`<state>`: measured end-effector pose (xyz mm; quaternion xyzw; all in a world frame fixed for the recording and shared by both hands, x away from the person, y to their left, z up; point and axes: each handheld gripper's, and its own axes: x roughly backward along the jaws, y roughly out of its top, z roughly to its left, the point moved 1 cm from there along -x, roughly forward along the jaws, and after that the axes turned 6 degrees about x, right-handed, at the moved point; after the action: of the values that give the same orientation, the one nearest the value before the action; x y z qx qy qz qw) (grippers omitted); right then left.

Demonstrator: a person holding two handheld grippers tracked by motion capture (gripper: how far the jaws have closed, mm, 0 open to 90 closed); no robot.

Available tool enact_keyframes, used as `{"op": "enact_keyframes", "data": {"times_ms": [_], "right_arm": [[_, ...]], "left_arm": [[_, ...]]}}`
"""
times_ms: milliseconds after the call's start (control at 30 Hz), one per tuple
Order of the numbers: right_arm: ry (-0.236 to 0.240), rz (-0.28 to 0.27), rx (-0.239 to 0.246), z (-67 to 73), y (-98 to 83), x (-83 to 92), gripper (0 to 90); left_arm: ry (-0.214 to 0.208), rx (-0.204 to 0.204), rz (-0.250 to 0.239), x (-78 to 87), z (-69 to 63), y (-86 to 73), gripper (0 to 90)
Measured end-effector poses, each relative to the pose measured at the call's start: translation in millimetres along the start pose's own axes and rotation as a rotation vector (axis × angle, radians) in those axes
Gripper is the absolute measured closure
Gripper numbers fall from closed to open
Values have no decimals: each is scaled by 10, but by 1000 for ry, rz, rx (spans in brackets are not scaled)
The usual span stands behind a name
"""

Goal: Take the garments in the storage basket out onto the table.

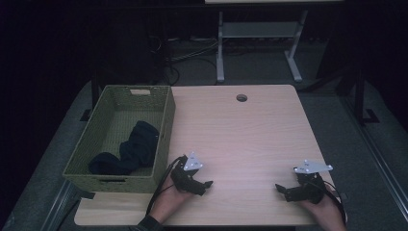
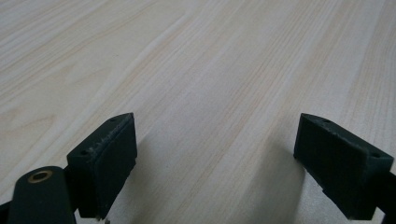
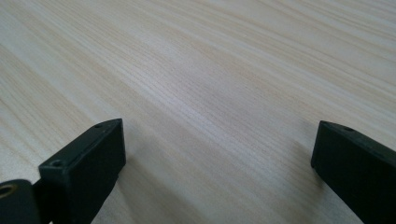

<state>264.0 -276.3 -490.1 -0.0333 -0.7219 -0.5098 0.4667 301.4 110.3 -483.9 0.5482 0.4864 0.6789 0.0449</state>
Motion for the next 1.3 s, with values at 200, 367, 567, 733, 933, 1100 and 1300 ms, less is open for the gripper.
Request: {"op": "enact_keyframes", "data": {"times_ms": [200, 367, 567, 733, 933, 1100, 1300], "right_arm": [[4, 0, 3, -4, 5, -5, 27], [6, 1, 7, -6, 7, -7, 27], [6, 0, 7, -6, 7, -7, 27], [6, 1, 6, -6, 7, -7, 27], [6, 1, 6, -6, 7, -7, 27], [7, 2, 3, -4, 7, -6, 27], [7, 2, 3, -4, 7, -6, 27]], "left_arm": [[1, 0, 0, 0, -1, 0, 128], [6, 5, 0, 1, -4, 1, 131], [31, 23, 6, 1, -15, 16, 135], [61, 20, 5, 33, -12, 40, 135], [52, 33, -3, 65, -13, 59, 136], [49, 35, 3, 74, -10, 78, 136], [35, 52, -6, 88, -4, 97, 136]]}}
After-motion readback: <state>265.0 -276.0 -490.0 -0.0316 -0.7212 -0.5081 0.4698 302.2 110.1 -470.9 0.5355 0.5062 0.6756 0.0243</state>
